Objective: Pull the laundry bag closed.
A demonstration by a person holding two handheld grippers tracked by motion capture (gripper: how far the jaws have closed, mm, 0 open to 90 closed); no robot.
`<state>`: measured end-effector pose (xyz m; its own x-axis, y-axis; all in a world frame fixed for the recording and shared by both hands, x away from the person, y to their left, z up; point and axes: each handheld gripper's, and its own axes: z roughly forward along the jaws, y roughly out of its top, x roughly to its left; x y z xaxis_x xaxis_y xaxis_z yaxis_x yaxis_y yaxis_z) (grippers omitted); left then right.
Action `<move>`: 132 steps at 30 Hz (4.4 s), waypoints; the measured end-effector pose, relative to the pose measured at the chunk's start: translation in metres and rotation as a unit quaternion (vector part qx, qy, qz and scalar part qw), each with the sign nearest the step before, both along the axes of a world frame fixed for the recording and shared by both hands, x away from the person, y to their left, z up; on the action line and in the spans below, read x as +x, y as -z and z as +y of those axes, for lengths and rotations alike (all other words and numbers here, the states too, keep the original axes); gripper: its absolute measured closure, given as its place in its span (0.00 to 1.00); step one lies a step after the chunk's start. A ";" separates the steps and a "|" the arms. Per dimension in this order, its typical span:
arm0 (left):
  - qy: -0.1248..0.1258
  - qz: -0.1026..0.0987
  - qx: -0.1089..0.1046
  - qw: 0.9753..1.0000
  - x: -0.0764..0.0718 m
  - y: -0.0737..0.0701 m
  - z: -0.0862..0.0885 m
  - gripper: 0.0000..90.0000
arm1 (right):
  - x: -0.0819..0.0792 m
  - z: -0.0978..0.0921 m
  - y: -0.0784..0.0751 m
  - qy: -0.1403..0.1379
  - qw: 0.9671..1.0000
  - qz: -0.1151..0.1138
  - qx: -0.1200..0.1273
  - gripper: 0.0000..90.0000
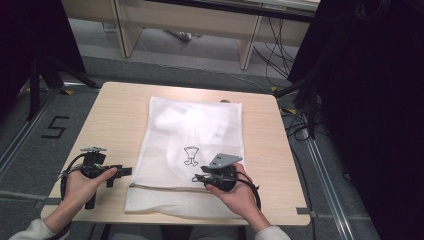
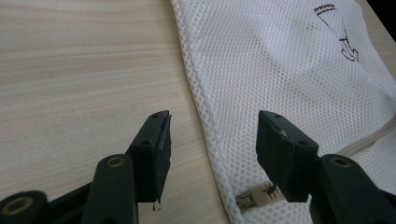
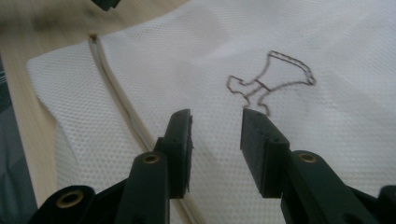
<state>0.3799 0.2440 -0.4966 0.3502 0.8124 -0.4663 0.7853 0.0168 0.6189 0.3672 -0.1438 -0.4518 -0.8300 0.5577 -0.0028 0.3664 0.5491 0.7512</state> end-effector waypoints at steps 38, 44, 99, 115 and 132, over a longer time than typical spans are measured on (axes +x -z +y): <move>-0.044 -0.029 0.017 0.998 0.003 -0.006 0.016 0.47 | 0.009 0.139 0.013 -0.138 0.990 0.015 -0.022 0.76; -0.041 -0.028 0.018 0.999 0.003 -0.006 0.017 0.47 | 0.012 0.153 0.018 -0.147 0.988 0.023 -0.030 0.78; -0.033 0.010 -0.042 0.999 0.007 -0.008 0.009 0.53 | 0.013 0.173 0.020 -0.175 0.984 0.023 -0.030 0.91; 0.007 0.070 -0.073 0.995 0.015 -0.002 -0.023 0.56 | 0.002 0.164 0.018 -0.174 0.984 -0.012 -0.032 0.91; 0.019 0.115 -0.062 0.991 0.021 0.003 -0.027 0.73 | -0.001 0.165 0.018 -0.177 0.983 -0.028 -0.039 0.91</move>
<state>0.4008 0.2167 -0.4994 0.2521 0.7326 -0.6323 0.9070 0.0488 0.4182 0.3665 0.0217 -0.4696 -0.9694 0.2298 -0.0864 0.1003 0.6920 0.7148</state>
